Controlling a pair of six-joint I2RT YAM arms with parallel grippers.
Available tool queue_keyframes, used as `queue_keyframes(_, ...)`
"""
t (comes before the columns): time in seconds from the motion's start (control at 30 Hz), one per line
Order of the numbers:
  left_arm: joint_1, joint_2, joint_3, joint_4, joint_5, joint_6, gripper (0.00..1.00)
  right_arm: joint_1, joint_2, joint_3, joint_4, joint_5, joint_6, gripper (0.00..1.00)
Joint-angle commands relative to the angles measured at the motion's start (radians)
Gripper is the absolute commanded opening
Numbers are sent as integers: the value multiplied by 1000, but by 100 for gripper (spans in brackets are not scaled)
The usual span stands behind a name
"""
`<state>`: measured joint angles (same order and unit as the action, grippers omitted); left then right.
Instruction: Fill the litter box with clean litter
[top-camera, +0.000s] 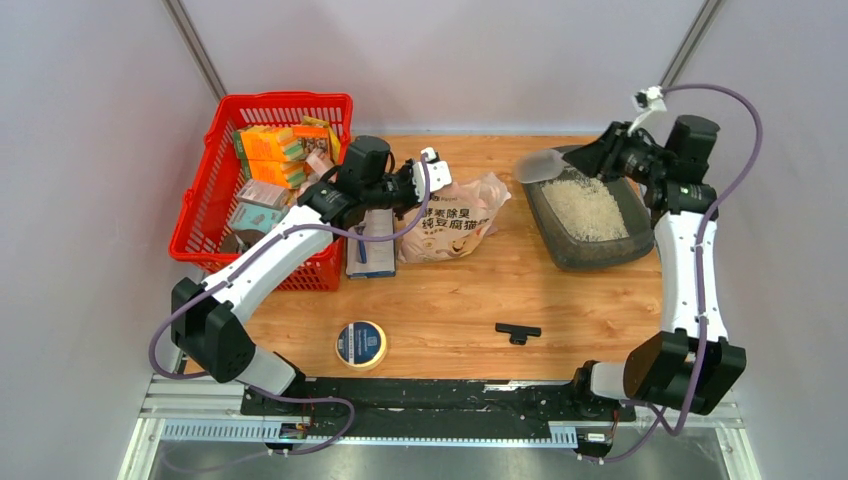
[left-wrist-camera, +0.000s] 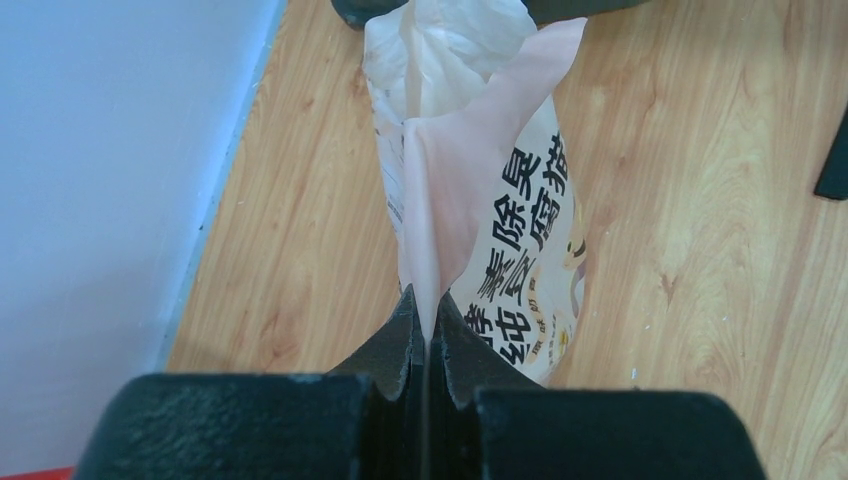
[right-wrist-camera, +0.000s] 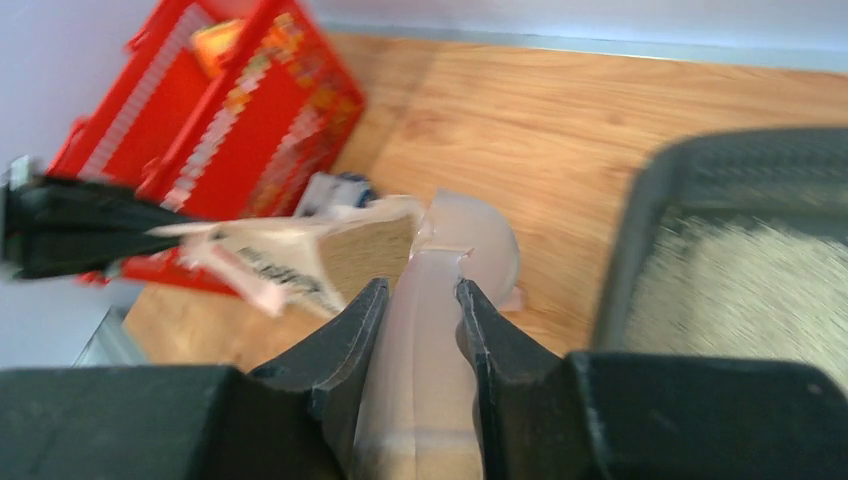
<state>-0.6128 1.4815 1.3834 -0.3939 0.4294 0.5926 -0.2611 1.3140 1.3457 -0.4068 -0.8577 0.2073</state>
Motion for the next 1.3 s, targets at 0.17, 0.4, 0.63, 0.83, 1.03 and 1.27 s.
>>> queue_keyframes(0.17,-1,-41,-20,87,39,-31,0,174,59,216,-233,-201,-203,0)
queue_keyframes(0.4,-1,-53,-20,76,32,-10,0,241,166,354,-475,-75,-457,0)
queue_keyframes(0.63,-1,-92,-58,72,14,41,0,316,333,561,-694,-26,-701,0)
queue_keyframes(0.83,-1,-109,-83,122,19,3,0,442,508,675,-872,74,-864,0)
queue_keyframes(1.03,-1,-121,-95,181,-29,-94,0,526,469,532,-560,367,-504,0)
queue_keyframes(1.27,-1,-121,-104,184,-17,-106,0,605,393,354,-419,571,-460,0)
